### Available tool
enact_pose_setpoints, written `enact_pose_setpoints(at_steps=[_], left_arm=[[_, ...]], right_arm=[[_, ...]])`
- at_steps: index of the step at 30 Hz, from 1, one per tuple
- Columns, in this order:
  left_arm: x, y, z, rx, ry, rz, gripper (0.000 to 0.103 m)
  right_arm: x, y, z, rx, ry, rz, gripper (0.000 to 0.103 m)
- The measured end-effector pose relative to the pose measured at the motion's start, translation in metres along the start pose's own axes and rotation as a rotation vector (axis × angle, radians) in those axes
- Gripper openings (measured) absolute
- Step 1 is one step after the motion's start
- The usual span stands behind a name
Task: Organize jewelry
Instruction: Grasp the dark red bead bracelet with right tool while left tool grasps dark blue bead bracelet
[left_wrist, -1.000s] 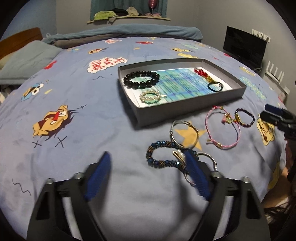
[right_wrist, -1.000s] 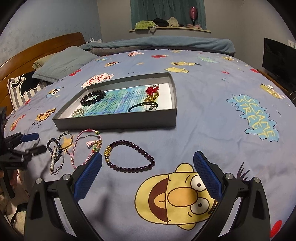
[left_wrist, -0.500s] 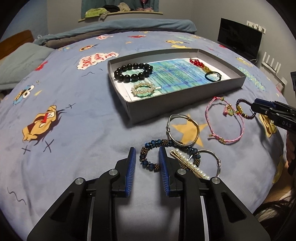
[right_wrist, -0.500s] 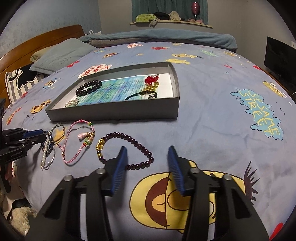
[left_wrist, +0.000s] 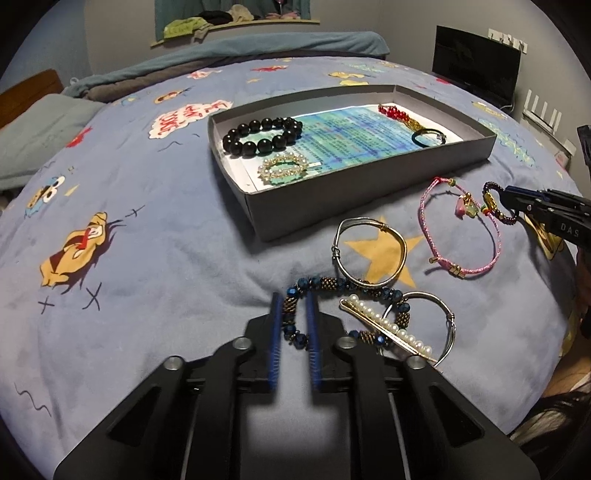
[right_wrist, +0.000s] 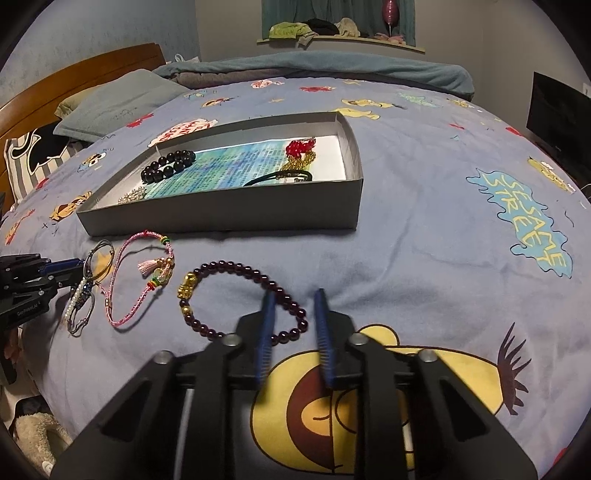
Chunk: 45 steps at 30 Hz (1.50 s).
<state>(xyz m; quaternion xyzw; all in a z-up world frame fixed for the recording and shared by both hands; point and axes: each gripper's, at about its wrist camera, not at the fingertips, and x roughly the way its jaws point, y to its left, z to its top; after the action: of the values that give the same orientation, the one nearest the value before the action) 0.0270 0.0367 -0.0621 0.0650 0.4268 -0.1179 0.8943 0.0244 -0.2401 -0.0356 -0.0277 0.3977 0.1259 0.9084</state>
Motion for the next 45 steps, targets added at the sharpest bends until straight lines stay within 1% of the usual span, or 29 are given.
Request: enact_pose_setpoints(at_steps=[3,6,10,16,21,25,28,33,40,45], left_arm=[[-0.003,0.001,0.000,-0.002,-0.013,0.001,0.008],[-0.010,-0.001,0.001,0.009,-0.041,0.012,0.008],[-0.024,0.000,0.005,-0.003,-0.086,-0.011,0.008],[-0.050,-0.005,0.015,0.005,-0.152,-0.017,0.008],[-0.071,-0.011,0.022,0.006,-0.192,-0.063,0.008],[-0.086,-0.012,0.029,0.003,-0.221,-0.081,0.008],[-0.095,-0.010,0.032,-0.005,-0.237,-0.085,0.008],[-0.103,-0.003,0.035,-0.040,-0.247,-0.118,0.008],[-0.112,-0.005,0.040,-0.024,-0.264,-0.109,0.008],[-0.115,-0.004,0.054,-0.006,-0.278,-0.104,0.008]], right_arm=[[-0.003,0.000,0.000,0.000,-0.016,-0.005,0.008],[-0.007,-0.001,0.001,0.002,-0.027,-0.001,0.006],[-0.016,0.000,0.006,0.001,-0.052,0.005,0.006],[-0.034,0.006,0.016,-0.020,-0.105,0.004,0.006],[-0.046,0.011,0.023,-0.032,-0.134,0.014,0.006],[-0.056,0.014,0.028,-0.037,-0.156,0.021,0.006],[-0.062,0.016,0.031,-0.043,-0.170,0.025,0.006],[-0.069,0.018,0.034,-0.050,-0.185,0.027,0.006],[-0.076,0.023,0.040,-0.066,-0.203,0.030,0.006],[-0.078,0.027,0.052,-0.085,-0.223,0.030,0.006]])
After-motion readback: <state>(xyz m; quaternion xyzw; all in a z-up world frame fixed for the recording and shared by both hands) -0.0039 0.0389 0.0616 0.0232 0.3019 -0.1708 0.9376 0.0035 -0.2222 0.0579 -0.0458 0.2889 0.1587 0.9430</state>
